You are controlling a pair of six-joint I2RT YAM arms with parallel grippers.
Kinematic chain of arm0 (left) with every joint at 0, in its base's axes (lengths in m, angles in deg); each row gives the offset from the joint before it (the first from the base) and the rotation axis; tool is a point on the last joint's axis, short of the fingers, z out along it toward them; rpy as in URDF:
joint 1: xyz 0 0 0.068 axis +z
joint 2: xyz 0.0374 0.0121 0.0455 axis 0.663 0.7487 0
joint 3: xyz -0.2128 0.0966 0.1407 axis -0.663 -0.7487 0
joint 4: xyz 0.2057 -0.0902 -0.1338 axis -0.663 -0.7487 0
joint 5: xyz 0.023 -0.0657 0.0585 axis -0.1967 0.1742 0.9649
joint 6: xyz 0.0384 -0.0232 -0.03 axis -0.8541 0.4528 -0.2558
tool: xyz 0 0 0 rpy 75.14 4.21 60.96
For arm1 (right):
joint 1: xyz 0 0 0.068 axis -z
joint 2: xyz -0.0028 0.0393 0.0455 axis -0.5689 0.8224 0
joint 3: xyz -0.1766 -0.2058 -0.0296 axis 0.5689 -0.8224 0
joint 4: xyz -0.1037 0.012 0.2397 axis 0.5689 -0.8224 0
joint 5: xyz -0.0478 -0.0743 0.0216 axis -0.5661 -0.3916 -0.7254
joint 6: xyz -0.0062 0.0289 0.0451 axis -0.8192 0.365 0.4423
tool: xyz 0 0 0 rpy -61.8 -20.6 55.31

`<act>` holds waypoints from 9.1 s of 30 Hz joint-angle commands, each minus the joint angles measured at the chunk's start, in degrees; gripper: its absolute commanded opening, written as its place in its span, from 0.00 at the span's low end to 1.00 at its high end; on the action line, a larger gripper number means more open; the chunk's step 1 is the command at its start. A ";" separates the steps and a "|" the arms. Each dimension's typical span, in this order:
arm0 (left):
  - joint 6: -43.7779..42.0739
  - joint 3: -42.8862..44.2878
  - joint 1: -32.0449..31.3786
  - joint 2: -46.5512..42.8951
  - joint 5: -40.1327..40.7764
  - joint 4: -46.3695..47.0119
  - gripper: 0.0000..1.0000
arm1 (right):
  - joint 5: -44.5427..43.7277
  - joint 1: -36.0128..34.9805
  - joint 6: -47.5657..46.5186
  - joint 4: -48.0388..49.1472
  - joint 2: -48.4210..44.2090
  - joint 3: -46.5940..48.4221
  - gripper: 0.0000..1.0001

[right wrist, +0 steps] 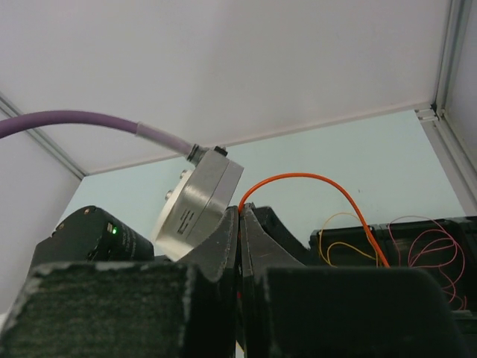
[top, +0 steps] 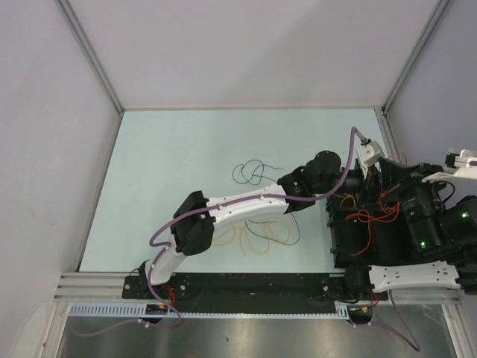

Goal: Untangle the cables

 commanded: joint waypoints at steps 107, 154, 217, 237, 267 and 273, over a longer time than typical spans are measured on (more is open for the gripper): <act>0.80 -66.81 8.94 -86.61 47.48 -57.82 1.00 | 61.55 43.51 50.71 -11.42 54.44 -19.57 0.65; 0.71 -66.81 8.94 -84.58 47.57 -57.91 1.00 | 35.40 55.11 15.06 -24.62 62.35 71.81 0.00; 1.85 -66.90 5.60 -80.28 49.59 -58.96 1.00 | 6.18 67.59 -23.05 16.42 23.34 19.73 0.00; 2.64 -66.99 2.78 -81.77 51.09 -59.49 1.00 | 20.95 79.18 27.06 -33.81 17.88 3.72 0.00; 1.76 -66.90 2.70 -80.36 49.42 -58.96 1.00 | 49.86 97.56 39.99 -38.58 13.40 -11.76 0.00; 1.76 -66.90 2.70 -80.19 49.59 -58.96 1.00 | 53.82 97.56 40.25 -41.21 10.41 -8.51 0.00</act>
